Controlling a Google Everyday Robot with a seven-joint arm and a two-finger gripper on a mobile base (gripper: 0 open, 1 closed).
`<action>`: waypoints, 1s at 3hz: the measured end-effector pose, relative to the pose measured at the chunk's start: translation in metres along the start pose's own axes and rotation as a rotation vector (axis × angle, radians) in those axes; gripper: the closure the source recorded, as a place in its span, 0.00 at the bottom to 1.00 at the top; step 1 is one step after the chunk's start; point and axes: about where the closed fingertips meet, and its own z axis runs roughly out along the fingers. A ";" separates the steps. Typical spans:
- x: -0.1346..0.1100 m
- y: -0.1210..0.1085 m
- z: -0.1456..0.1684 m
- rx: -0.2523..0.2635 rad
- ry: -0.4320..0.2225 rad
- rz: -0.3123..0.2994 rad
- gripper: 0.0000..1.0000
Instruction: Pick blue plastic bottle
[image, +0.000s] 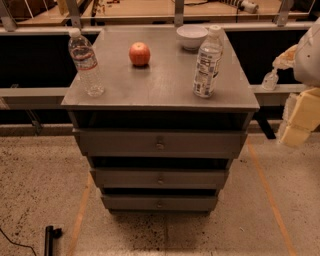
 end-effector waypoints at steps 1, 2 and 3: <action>0.000 0.000 0.000 0.000 0.000 0.000 0.00; 0.000 -0.019 0.012 0.034 -0.086 0.046 0.00; 0.002 -0.073 0.035 0.106 -0.268 0.112 0.00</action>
Offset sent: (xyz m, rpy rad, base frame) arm 0.0870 -0.0201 -0.0261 0.3467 -0.1780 -0.1187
